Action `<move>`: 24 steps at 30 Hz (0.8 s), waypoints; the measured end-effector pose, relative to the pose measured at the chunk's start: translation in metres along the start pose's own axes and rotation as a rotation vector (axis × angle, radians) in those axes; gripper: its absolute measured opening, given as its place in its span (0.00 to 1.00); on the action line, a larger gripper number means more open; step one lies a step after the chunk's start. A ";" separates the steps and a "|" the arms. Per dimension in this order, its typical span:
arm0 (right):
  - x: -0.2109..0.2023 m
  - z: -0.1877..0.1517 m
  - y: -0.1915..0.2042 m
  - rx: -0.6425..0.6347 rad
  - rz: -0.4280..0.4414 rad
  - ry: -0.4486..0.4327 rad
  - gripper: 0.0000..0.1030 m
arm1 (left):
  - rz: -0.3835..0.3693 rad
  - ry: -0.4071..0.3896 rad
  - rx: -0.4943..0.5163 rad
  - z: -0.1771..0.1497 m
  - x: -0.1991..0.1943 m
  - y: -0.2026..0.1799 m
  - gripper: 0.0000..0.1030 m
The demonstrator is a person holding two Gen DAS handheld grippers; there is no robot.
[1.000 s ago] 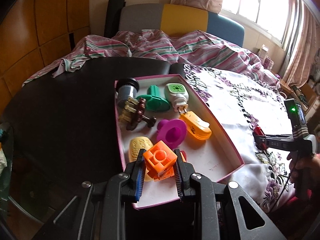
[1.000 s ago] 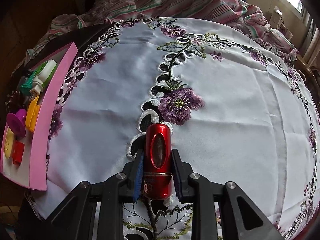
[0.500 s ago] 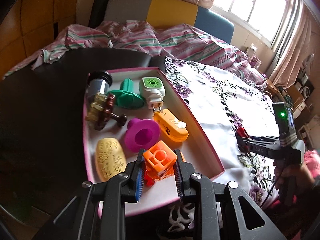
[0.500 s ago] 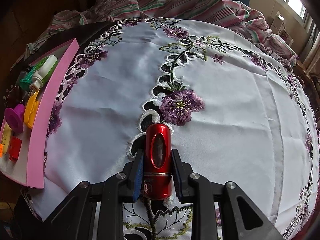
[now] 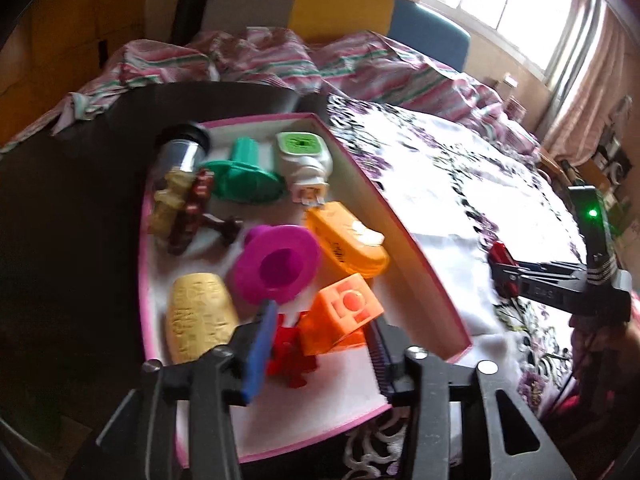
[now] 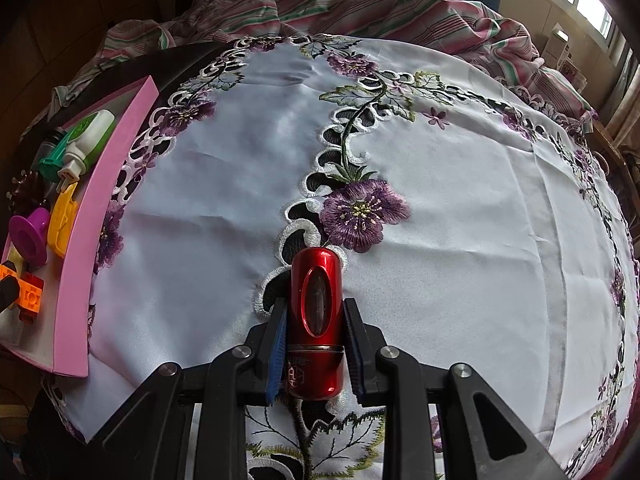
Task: Organize rigid objects
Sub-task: 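Carry the red cylinder into the tray with the right tool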
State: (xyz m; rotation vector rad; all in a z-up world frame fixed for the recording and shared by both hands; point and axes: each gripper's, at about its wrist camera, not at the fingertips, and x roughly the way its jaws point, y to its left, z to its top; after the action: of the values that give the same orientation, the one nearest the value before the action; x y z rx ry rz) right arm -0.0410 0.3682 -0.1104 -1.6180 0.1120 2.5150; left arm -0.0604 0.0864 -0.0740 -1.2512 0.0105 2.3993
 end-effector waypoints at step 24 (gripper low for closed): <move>-0.045 0.008 0.032 -0.057 0.054 -0.141 0.25 | 0.106 -0.099 -0.087 -0.013 -0.045 0.047 0.54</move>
State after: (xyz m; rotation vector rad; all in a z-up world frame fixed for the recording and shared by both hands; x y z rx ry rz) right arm -0.0350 0.3343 -0.0665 -1.4701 0.0692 2.6874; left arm -0.0455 0.0242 -0.0560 -1.1962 -0.0597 2.5760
